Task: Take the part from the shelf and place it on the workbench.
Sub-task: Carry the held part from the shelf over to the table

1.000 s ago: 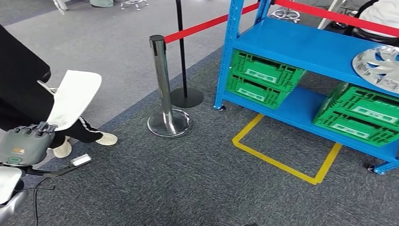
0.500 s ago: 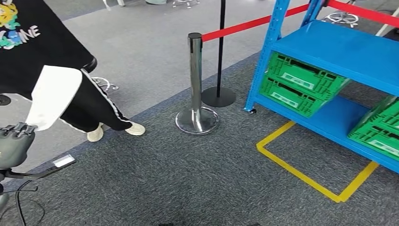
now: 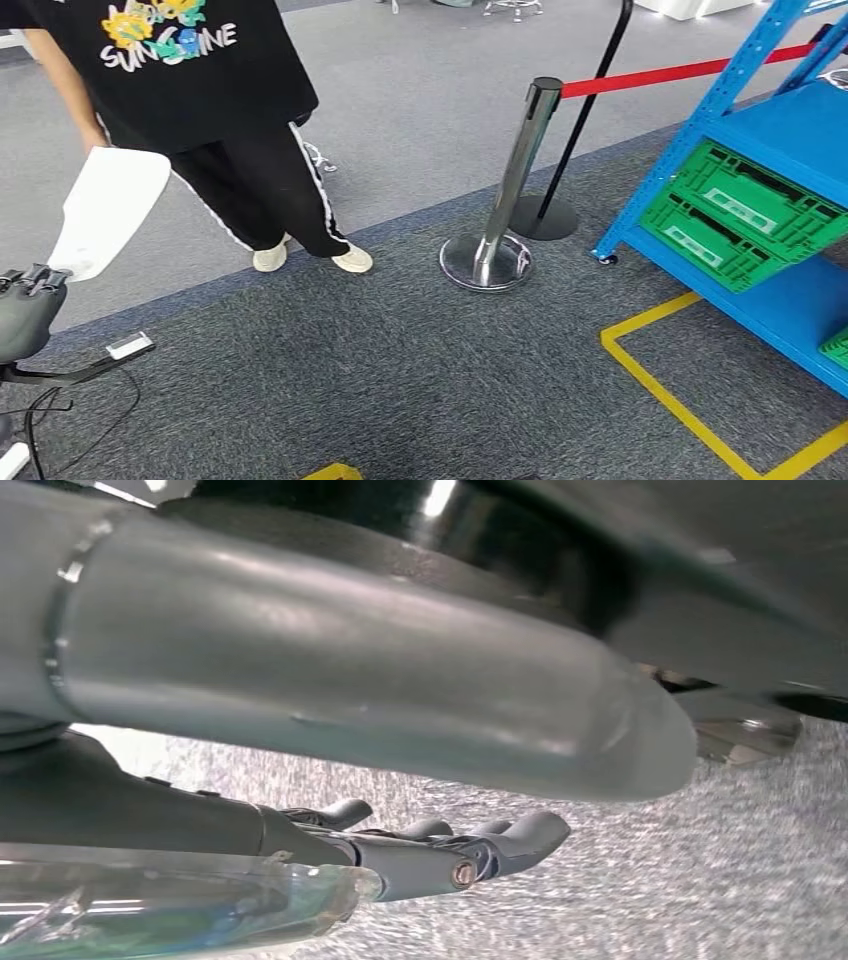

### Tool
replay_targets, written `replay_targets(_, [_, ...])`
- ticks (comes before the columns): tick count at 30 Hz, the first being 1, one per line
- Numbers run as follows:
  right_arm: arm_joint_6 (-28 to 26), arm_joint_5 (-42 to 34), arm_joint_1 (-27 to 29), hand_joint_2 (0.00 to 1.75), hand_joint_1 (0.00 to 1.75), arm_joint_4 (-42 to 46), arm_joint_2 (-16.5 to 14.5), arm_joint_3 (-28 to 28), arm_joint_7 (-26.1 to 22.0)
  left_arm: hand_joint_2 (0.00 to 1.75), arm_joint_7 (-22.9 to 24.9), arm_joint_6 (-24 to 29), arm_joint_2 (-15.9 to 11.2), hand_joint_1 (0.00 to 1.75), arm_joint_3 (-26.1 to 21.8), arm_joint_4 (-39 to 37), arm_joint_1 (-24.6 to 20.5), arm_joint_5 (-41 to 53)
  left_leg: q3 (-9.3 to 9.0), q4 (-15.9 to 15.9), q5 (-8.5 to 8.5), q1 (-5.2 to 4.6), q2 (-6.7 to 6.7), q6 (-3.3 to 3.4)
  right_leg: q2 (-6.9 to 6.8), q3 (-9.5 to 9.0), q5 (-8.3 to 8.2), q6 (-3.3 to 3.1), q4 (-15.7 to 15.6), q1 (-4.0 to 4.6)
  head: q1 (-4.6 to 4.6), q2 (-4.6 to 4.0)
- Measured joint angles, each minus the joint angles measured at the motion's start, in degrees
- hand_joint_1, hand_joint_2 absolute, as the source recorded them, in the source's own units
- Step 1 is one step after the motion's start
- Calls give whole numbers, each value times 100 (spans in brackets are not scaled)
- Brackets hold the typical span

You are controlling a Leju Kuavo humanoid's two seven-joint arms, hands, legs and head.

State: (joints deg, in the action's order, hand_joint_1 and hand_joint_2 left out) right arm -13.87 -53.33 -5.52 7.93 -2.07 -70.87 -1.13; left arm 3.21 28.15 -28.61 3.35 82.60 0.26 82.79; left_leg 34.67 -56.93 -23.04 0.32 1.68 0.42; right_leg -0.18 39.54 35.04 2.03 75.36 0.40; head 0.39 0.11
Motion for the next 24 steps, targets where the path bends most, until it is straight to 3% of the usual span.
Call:
replay_targets(1, [1, 0, 4, 0, 0, 0, -3, -1, 1, 175, 0, 0, 0, 175, -1, 0, 8, 0, 1, -1, 5, -1, 88, -2, 13, -12, -100, -11, -59, -1, -1, 0])
replay_targets(2, [1, 0, 3, 0, 0, 0, -4, -2, 2, 175, 0, 0, -1, 175, -3, 0, 12, 0, -1, -1, 11, 3, 179, -9, 52, -134, -291, -25, -340, -5, -1, 0])
replay_targets(4, [1, 0, -2, 0, 0, 0, -5, -3, 2, 175, 0, 0, -3, 175, -7, 0, 12, 0, 10, -13, 26, 8, 343, -42, 300, -511, -661, -48, -1152, -36, -2, 0])
replay_targets(6, [-1, 0, -9, 0, 0, 0, -6, -3, 2, 175, 0, 3, -7, 175, -13, 1, 17, 0, 50, -17, 60, 15, 488, -102, 495, -736, -785, -66, -1602, -53, -6, 0])
replay_targets(8, [-4, 2, -15, 0, 0, 0, -8, -4, 3, 175, 0, 9, -15, 175, -38, 5, 60, 0, 91, 9, 113, 40, 623, -185, 422, -766, -796, -117, -1649, -34, -8, 0])
replay_targets(9, [-7, 5, -21, 0, 0, 0, -10, -4, 2, 175, 0, 14, -21, 175, -65, 10, 99, -1, 112, 5, 111, 47, 604, -217, 353, -768, -818, -159, -1666, -30, -9, 0])
replay_targets(10, [-12, 9, -25, 0, 0, 0, -13, -5, -1, 175, -3, 20, -30, 175, -96, 18, 134, -2, 157, -67, 51, 41, 497, -241, 286, -772, -843, -200, -1693, -31, -16, 0])
replay_targets(11, [-20, 13, -29, 0, 0, 0, -16, -8, -4, 175, -8, 27, -36, 175, -125, 27, 160, -6, 247, -244, -75, 29, 338, -258, 217, -775, -863, -233, -1720, -35, -25, 0])
replay_targets(13, [-39, 19, -19, 0, 0, 0, -20, -17, -7, 175, -34, 47, -40, 175, -166, 41, 203, -27, 565, -932, -460, 11, 14, -286, 67, -767, -875, -264, -1737, -25, -37, 0])
replay_targets(15, [-52, 21, -4, 0, 0, 0, -27, -33, -3, 175, -68, 70, -38, 175, -209, 45, 273, -55, 809, -1505, -662, 16, -76, -311, -96, -757, -870, -272, -1735, -17, -37, 0])
replay_targets(16, [-56, 22, -1, 0, 0, 0, -34, -40, 0, 175, -83, 78, -38, 175, -234, 46, 303, -64, 795, -1520, -614, 19, -91, -317, -177, -755, -866, -273, -1735, -16, -37, 0])
replay_targets(18, [-60, 23, -11, 0, 0, 0, -53, -48, 8, 175, -120, 86, -38, 175, -276, 46, 328, -72, 460, -968, -304, 19, -195, -319, -335, -765, -854, -259, -1734, -16, -37, 0])
replay_targets(19, [-60, 24, -17, 0, 0, 0, -62, -50, 12, 175, -143, 90, -37, 175, -292, 48, 322, -72, 232, -571, -175, 0, -338, -319, -409, -773, -839, -239, -1729, 0, -40, 0])
replay_targets(21, [-61, 24, -31, 0, 0, 0, -76, -53, 21, 175, -185, 98, -29, 175, -324, 52, 318, -72, -50, -54, -49, -29, -520, -255, -544, -788, -808, -189, -1719, 38, -37, 0])
replay_targets(22, [-61, 24, -35, 0, 0, 0, -78, -55, 29, 175, -194, 100, -24, 175, -340, 55, 324, -71, -74, 21, -57, -47, -526, -214, -608, -798, -795, -165, -1721, 56, -37, 0])
replay_targets(24, [-63, 27, -46, 0, 0, 0, -82, -65, 48, 175, -202, 101, -20, 175, -377, 57, 355, -70, -55, 30, -38, -38, -374, -128, -699, -813, -768, -117, -1724, 52, -37, 0])
